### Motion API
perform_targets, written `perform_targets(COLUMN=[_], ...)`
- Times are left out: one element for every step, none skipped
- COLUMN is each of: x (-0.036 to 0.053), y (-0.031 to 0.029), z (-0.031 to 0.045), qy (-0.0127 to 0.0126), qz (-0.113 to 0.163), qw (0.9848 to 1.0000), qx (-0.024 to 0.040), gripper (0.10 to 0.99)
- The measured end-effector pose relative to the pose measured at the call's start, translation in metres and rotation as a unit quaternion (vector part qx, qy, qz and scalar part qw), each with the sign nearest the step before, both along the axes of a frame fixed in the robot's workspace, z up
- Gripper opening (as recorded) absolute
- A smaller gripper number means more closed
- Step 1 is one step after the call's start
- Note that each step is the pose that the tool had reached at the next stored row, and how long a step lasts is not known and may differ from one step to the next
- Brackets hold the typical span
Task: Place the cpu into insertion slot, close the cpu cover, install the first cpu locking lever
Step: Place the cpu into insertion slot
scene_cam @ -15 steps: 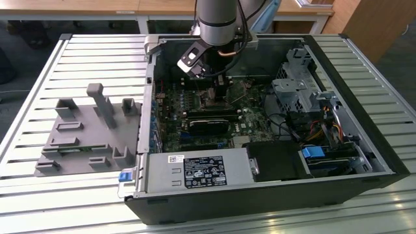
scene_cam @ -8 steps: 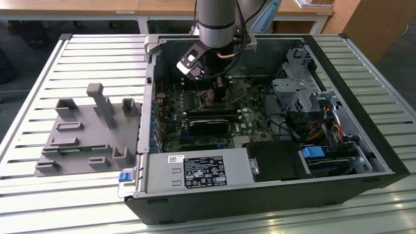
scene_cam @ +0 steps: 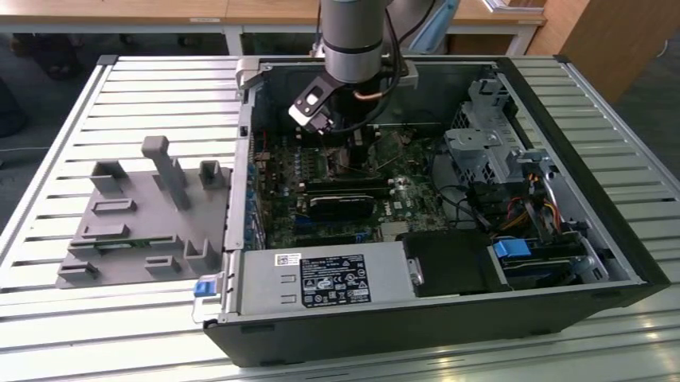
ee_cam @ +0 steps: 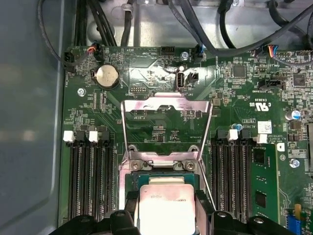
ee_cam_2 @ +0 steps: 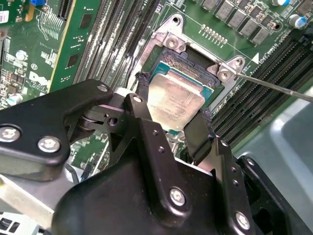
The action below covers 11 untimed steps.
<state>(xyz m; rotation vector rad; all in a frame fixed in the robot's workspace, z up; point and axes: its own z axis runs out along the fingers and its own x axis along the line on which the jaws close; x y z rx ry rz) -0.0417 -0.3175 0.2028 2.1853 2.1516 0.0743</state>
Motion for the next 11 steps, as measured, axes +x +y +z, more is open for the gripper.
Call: perform_targets(x=[-0.0001, -0.0002, -0.0005, -0.0009, -0.0011, -0.0011, -0.0013, -0.0013, -0.0013, -0.0013, -0.0014], y=[0.0000, 0.0000, 0.0000, 0.0000, 0.0000, 0.0001, 0.0002, 0.0004, 0.0005, 0.0007, 0.0008], z=[-0.0007, -0.0013, -0.0017, -0.0020, -0.0023, -0.0027, -0.0033, -0.0038, -0.0043, -0.0048, -0.0053], qy=[0.0000, -0.0001, 0.0000, 0.0000, 0.0000, -0.0001, -0.0001, 0.0000, 0.0000, -0.0001, -0.0001], qz=[0.000, -0.001, -0.001, -0.002, -0.002, -0.002, -0.002, -0.002, -0.002, -0.002, -0.002], qw=[1.0000, 1.0000, 1.0000, 1.0000, 1.0000, 1.0000, 1.0000, 1.0000, 1.0000, 1.0000, 1.0000], qx=[-0.0001, -0.0001, -0.0001, -0.0001, -0.0001, 0.0000, -0.0001, -0.0002, -0.0002, -0.0003, -0.0003], gripper=[0.541, 0.541, 0.541, 0.541, 0.541, 0.541, 0.541, 0.541, 0.541, 0.541, 0.541])
